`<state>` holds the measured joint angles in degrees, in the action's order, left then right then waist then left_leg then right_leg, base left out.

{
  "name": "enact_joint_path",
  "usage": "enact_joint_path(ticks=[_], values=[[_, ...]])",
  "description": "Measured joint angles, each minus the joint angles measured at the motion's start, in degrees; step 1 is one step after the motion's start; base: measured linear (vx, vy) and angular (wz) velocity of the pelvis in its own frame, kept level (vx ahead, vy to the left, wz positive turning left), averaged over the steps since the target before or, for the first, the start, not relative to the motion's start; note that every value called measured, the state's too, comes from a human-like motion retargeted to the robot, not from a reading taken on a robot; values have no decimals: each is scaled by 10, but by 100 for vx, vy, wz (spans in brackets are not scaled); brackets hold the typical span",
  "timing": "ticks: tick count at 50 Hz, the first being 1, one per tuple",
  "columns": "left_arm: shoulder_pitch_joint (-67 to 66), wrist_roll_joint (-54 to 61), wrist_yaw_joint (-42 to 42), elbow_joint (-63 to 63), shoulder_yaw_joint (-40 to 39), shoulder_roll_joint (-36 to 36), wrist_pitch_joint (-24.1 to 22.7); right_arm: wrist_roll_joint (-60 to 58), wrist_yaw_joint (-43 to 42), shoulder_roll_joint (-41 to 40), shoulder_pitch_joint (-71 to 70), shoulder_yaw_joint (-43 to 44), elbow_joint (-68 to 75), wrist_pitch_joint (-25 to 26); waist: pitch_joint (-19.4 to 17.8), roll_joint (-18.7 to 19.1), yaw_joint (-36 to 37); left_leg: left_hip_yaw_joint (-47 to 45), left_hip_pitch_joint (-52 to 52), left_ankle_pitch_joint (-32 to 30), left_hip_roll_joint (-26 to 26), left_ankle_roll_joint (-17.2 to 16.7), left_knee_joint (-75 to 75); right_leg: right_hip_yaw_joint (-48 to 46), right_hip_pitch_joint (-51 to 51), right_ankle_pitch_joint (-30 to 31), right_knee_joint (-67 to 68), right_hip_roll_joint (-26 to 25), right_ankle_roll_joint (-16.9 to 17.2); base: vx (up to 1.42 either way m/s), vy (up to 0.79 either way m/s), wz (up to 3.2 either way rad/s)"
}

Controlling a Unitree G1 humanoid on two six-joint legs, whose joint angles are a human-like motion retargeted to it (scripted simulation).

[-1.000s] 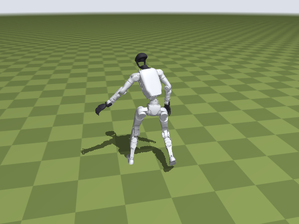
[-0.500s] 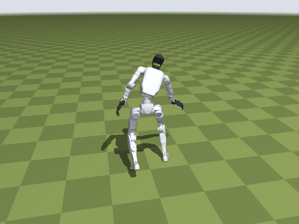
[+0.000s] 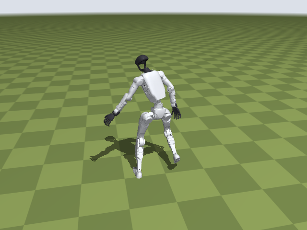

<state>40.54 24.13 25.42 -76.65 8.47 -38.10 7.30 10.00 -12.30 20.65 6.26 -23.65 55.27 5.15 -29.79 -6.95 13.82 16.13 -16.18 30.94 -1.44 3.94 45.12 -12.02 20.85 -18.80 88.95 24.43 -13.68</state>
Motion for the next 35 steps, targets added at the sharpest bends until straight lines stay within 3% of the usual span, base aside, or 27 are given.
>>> enact_joint_path(ticks=[5, 8, 10, 12, 14, 15, 17, 20, 21, 23, 25, 28, 30, 33, 35], values=[[-4, -45, -17, 94, 60, 101, -24, -177, 139, 19, 38, -19, 91, 25, 0, 62, -74, -29, 119, -21, -106, -33, -95, 15, 113, -27, -109, -59, 50, 88, -30, -29], [-49, -89, -50, 185, 107, 145, -50, -156, 251, 64, 25, 41, 132, 38, 0, 108, -145, -93, 183, -57, -157, -58, -136, 22, 139, -3, -303, -87, 100, 97, -27, -65], [-79, -95, -92, 254, 131, 161, -77, -126, 297, 107, 14, 88, 145, 48, 0, 129, -204, -125, 214, -75, -166, -70, -137, 14, 125, 66, -472, -83, 139, 104, -24, -25], [-99, -43, -145, 311, 144, 168, -101, -79, 308, 156, 5, 126, 140, 50, 0, 151, -265, -135, 217, -84, -166, -64, -91, 12, 115, 131, -509, -69, 151, 107, -21, 10], [-115, 38, -212, 350, 147, 178, -104, -43, 303, 197, -8, 160, 135, 46, 0, 181, -312, -134, 190, -89, -168, -53, -2, 10, 130, 87, -419, -55, 148, 105, -18, 14], [-123, 85, -243, 366, 147, 183, -102, -27, 289, 219, -17, 175, 135, 43, 0, 198, -332, -130, 168, -88, -163, -47, 52, 9, 140, 55, -369, -47, 150, 99, -14, -3], [-148, 151, -255, 385, 136, 190, -104, -6, 168, 255, -64, 175, 150, 33, 0, 230, -350, -135, 118, -66, -133, -38, 151, 19, 158, 14, -315, -38, 139, 92, -9, -54], [-220, 154, -164, 386, 100, 200, -128, -21, -124, 270, -194, 141, 184, 55, 0, 265, -326, -234, 63, -34, -119, -18, 238, 53, 162, -15, -309, -60, 95, 86, 1, -147], [-253, 134, -126, 377, 85, 204, -129, -21, -185, 259, -246, 140, 186, 71, 0, 268, -315, -275, 45, -33, -123, -13, 251, 63, 152, -15, -323, -65, 88, 85, 9, -146], [-316, 85, -67, 353, 58, 210, -119, 16, -237, 226, -339, 147, 170, 81, 0, 268, -294, -328, 2, -36, -120, -11, 265, 74, 126, -8, -354, -66, 76, 85, 13, -100], [-375, 16, -42, 314, 43, 212, -100, 89, -211, 179, -393, 170, 124, 39, 0, 255, -274, -339, -56, -49, -115, -43, 285, 74, 101, -2, -349, -45, 80, 88, 16, -37], [-394, -90, -63, 196, 12, 212, -64, 148, -41, 131, -420, 111, 39, -10, 0, 221, -218, -313, -119, -59, -84, -41, 215, 76, 20, 28, -410, -17, 94, 83, 16, 1], [-379, -106, -66, 102, -14, 194, -60, 99, -10, 118, -433, 39, -20, -39, 0, 182, -171, -292, -143, -73, -61, -43, 129, 74, -35, 36, -445, 12, 113, 84, 13, 19], [-337, -35, -41, -17, -81, 135, -50, -41, -64, 113, -471, -72, -88, -32, 0, 105, -82, -251, -117, -116, -16, -59, -126, 76, -105, 32, -482, 59, 142, 89, 13, -9], [-315, 11, -4, -63, -132, 76, -42, -75, -109, 113, -483, -124, -127, -31, 0, 72, -5, -189, -83, -200, -11, -90, -259, 84, -139, 5, -467, 66, 140, 100, 15, -65]])
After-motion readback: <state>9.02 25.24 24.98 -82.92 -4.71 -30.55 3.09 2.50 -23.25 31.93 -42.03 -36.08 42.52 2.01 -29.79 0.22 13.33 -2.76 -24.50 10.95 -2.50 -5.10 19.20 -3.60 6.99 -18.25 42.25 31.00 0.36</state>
